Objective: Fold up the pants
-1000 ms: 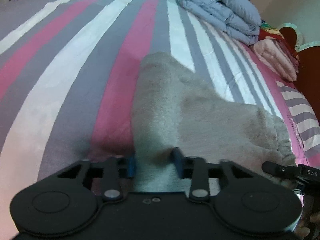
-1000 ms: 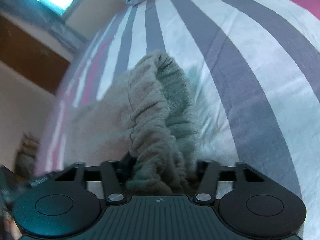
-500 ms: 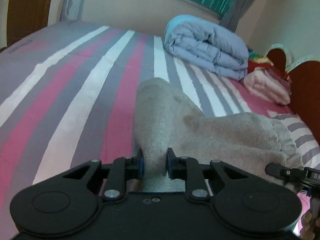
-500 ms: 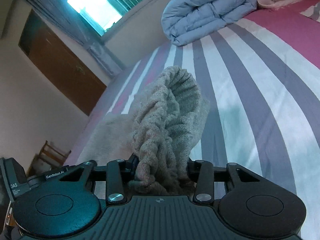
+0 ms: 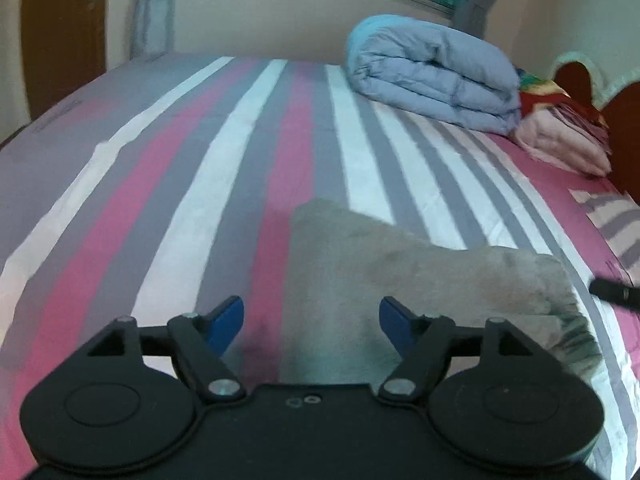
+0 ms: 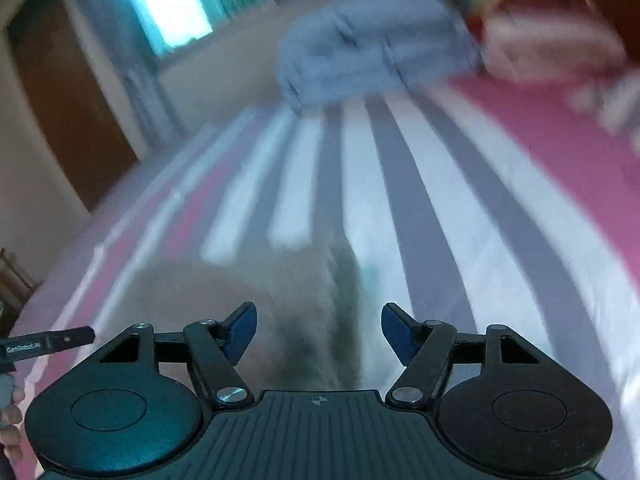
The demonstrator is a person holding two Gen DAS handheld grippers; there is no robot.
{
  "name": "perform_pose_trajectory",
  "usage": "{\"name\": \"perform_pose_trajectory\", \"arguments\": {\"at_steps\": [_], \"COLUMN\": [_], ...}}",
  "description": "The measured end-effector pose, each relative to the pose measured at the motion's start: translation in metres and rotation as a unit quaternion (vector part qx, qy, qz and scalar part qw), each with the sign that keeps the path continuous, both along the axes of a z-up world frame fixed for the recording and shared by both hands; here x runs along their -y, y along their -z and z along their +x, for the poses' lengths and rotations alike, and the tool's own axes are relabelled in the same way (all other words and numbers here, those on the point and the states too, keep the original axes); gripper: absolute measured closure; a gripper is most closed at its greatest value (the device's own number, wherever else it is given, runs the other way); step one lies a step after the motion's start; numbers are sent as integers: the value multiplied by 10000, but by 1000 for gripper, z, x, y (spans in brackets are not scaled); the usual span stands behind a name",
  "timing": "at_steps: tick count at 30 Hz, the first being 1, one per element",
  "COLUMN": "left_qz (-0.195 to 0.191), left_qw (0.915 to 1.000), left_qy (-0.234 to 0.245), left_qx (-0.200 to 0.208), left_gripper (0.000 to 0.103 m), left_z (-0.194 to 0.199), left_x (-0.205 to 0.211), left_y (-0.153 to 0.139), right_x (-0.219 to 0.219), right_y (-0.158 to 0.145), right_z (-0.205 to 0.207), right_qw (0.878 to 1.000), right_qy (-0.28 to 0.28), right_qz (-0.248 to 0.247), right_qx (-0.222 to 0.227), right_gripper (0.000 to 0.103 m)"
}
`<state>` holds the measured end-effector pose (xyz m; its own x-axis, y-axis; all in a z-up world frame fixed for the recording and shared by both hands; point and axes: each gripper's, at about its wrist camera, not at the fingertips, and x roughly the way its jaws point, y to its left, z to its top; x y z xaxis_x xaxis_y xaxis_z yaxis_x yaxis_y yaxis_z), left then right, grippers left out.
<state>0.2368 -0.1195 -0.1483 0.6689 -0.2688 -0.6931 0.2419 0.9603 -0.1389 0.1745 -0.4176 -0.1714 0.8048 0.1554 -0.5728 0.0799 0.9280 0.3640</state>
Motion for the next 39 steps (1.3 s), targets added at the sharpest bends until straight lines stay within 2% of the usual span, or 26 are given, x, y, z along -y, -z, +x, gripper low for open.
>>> {"name": "perform_pose_trajectory", "arguments": {"at_steps": [2, 4, 7, 8, 9, 12, 14, 16, 18, 19, 21, 24, 28, 30, 34, 39], "left_qz": [39, 140, 483, 539, 413, 177, 257, 361, 406, 383, 342, 354, 386, 506, 675, 796], "left_qw": [9998, 9993, 9969, 9962, 9970, 9973, 9976, 9983, 9986, 9987, 9989, 9987, 9983, 9982, 9977, 9966], "left_qy": [190, 281, 404, 434, 405, 204, 165, 196, 153, 134, 64, -42, -129, -106, -81, -148], "left_qx": [-91, -211, -478, -520, -516, -683, -626, -417, -304, -311, -315, -378, -426, -311, -45, 156], "left_gripper": [40, 40, 41, 36, 32, 31, 37, 36, 26, 24, 17, 13, 10, 6, 6, 6], "left_z": [-1, -10, -23, -29, -34, -32, -34, -39, -45, -47, -53, -63, -83, -95, -125, -162], "left_x": [9, 13, 16, 14, 10, 1, -1, 0, -3, -4, -5, -6, -2, 1, 5, 8], "left_y": [4, 15, 45, 57, 66, 65, 52, 37, 22, 16, 5, -6, -20, -28, -47, -68], "right_x": [-15, -35, -55, -59, -61, -64, -64, -63, -59, -57, -56, -59, -63, -64, -65, -71], "right_y": [-12, -11, 19, 30, 43, 69, 69, 57, 30, 19, 6, -4, -15, -23, -46, -73], "right_z": [6, 11, -1, -7, -13, -29, -26, -25, -36, -41, -50, -60, -80, -92, -122, -154], "right_qw": [9993, 9975, 9946, 9935, 9915, 9849, 9843, 9876, 9930, 9948, 9974, 9978, 9988, 9993, 9998, 9996], "right_qy": [-329, -692, -888, -865, -862, -895, -857, -777, -642, -542, -370, -220, -52, 3, 85, 143], "right_qz": [71, -106, -397, -525, -732, -1349, -1394, -1212, -918, -819, -609, -618, -414, -300, -157, -53], "right_qx": [172, 33, -359, -524, -637, -622, -665, -621, -363, -256, -96, -124, -250, -237, 0, 250], "right_gripper": [34, 34, 34, 34, 35, 35, 34, 34, 33, 25, 18, 18, 12, 8, 3, 2]}}
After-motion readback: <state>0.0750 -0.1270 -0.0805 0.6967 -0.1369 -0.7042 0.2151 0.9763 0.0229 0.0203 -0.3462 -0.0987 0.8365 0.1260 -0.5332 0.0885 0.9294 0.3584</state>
